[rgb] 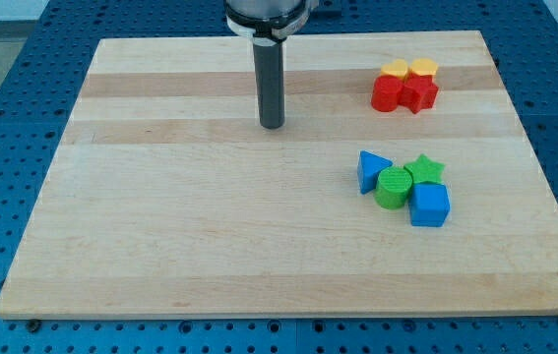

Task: Move the red circle away from the red star

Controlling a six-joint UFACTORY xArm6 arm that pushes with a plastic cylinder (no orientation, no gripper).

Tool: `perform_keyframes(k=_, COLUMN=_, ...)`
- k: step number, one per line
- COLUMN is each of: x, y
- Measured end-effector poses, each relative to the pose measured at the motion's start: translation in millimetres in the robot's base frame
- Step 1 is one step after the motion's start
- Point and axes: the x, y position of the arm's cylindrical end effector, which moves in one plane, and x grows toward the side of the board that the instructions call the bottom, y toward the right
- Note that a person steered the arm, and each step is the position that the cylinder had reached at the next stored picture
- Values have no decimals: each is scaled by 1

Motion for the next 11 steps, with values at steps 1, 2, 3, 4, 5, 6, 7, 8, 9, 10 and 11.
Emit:
perform_keyframes(k=1, x=0, y=66)
perform_keyframes(k=2, x=0, y=100)
perform_keyframes(k=3, x=8, y=132)
perform_keyframes(k=4, x=8, y=155)
perform_keyframes(k=5, x=8, y=191)
perform_keyframes(k=6, x=7, y=193)
perform_keyframes(k=7, x=7, y=245)
perform_keyframes(k=8, x=-20, y=245)
perform_keyframes(k=9, x=-22, y=245)
perform_keyframes(k=10, x=-43, y=245)
perform_keyframes(k=11, x=-57, y=245)
